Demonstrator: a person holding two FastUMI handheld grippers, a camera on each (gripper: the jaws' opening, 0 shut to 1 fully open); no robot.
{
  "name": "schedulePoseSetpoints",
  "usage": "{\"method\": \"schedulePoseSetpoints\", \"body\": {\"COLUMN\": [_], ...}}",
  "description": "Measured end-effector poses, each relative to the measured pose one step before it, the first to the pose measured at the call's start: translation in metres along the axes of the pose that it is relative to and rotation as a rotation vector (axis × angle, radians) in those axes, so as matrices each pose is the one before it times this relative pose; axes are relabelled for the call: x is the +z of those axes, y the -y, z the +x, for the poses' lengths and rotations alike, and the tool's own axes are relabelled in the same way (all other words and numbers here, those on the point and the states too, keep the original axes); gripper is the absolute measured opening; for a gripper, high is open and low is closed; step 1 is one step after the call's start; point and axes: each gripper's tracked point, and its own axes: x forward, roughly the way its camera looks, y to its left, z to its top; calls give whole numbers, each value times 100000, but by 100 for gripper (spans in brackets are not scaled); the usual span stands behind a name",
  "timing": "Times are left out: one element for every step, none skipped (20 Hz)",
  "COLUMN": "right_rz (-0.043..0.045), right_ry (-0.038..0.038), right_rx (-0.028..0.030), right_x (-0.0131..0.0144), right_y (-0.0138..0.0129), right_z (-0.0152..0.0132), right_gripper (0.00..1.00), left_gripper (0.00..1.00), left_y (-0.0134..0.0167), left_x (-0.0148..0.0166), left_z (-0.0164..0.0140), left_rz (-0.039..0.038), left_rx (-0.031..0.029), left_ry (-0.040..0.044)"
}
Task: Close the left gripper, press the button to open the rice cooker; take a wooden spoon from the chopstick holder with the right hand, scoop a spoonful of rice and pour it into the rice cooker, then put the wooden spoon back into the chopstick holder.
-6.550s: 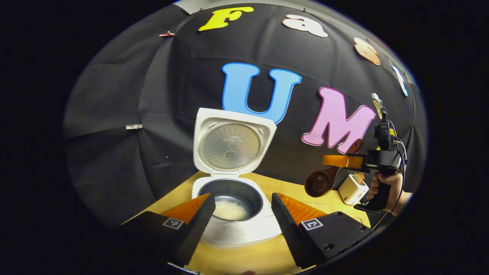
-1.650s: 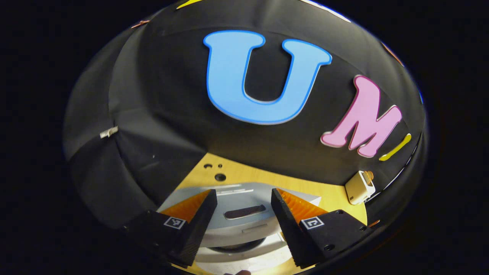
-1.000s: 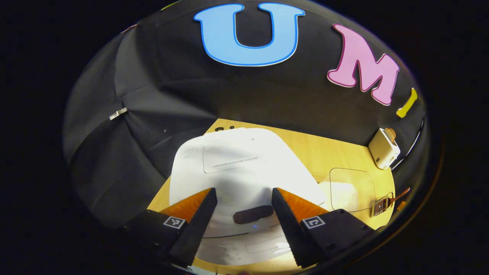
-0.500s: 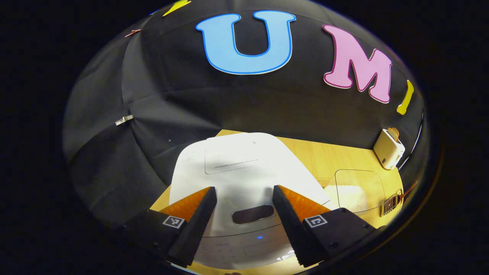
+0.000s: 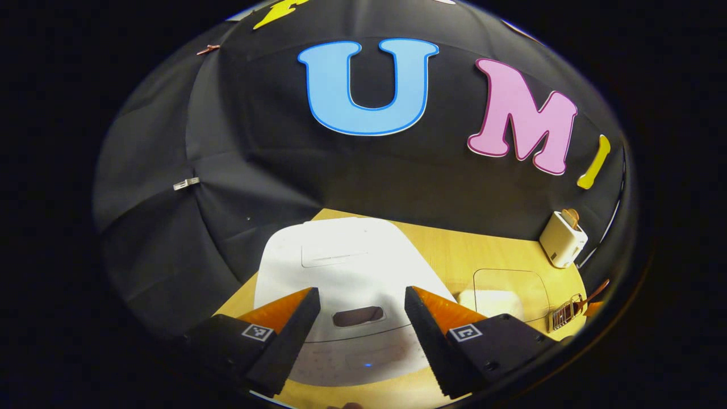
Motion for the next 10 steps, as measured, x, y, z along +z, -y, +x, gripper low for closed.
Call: {"method": "schedulePoseSetpoints", "body": {"right_rz": [140,-368,-478,-409,-619,-942,-668,-93,-364,-1053], "right_ry": [638,699,809,1027,1455,1182,1218,1916,2593,2661], "right_rx": [273,162,151,249,257,290,-295,136,605,543], "right_x": [259,285,262,310,396,303,284,482,683,642], "right_y": [196,207,254,180,221,252,486,321,116,181], "right_z": [-109,-165,-198,-126,-257,-190,-231,-384,-336,-428], "right_gripper": [99,98,98,98,99,98,98,98,99,99], "left_gripper": [96,96,96,96,96,96,96,96,96,96], "left_y": [228,95,183,436,534,835,847,647,773,1062], "left_x": [382,495,659,784,999,956,1143,1015,1112,1018], "left_z": [-589,-742,-869,-884,-996,-1067,-1210,-982,-1050,-1050], "left_rz": [-270,315,466,662,752,1108,1525,1763,1459,766], "left_rx": [278,380,430,-123,-840,-1822,-1735,-1016,-1164,-1382], "left_ry": [1437,1860,2365,3155,3587,3633,3933,3433,3280,3129]}}
